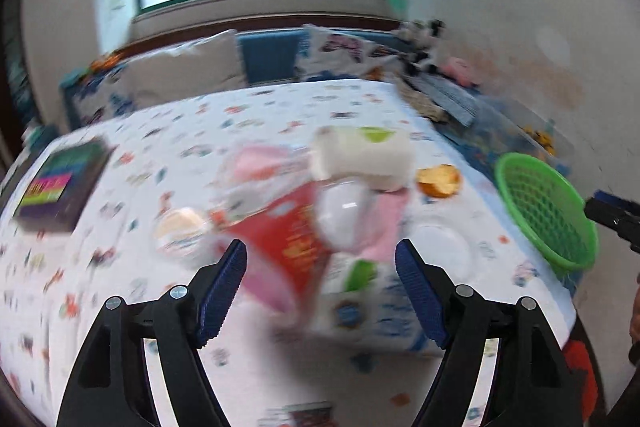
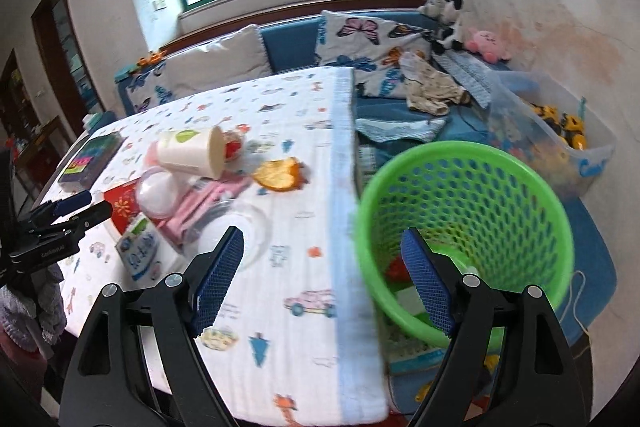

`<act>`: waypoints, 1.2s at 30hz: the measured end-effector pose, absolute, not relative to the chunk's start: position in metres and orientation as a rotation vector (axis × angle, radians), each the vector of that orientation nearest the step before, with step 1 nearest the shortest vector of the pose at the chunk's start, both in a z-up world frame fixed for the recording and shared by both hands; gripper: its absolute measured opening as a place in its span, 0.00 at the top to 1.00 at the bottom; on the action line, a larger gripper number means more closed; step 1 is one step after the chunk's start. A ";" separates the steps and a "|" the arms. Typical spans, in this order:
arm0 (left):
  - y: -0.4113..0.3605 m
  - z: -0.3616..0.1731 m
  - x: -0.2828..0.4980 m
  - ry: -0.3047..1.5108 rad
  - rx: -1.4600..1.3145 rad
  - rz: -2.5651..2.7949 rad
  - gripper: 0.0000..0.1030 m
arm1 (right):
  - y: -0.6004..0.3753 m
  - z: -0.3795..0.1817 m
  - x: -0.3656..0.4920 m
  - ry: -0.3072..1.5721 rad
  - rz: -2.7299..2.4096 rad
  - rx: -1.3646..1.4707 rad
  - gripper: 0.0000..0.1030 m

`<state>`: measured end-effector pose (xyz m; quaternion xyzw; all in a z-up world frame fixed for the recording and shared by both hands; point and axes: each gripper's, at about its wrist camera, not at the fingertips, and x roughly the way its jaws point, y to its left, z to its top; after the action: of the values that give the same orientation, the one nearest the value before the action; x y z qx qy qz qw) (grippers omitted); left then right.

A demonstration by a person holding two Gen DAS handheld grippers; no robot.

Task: Collect trash
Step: 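Move the left tool to the red paper cup and grasp its rim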

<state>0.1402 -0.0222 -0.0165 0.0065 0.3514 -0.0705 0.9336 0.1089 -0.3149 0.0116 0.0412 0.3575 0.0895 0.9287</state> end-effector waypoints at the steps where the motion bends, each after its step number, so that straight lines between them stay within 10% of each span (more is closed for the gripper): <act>1: -0.014 -0.020 0.141 0.726 -0.002 -0.131 0.29 | -0.311 0.011 0.110 0.735 0.192 0.083 0.21; 12: 0.009 -0.051 0.163 0.808 -0.130 -0.170 0.39 | -0.260 0.006 0.135 0.761 0.307 0.076 0.22; 36: 0.018 -0.048 0.177 0.751 -0.203 -0.315 0.95 | -0.185 -0.023 0.184 0.835 0.459 0.076 0.22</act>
<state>0.1771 0.0180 -0.0476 -0.0985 0.3648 -0.1531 0.9131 0.1843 -0.1854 -0.0228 0.0368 0.4016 0.2210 0.8880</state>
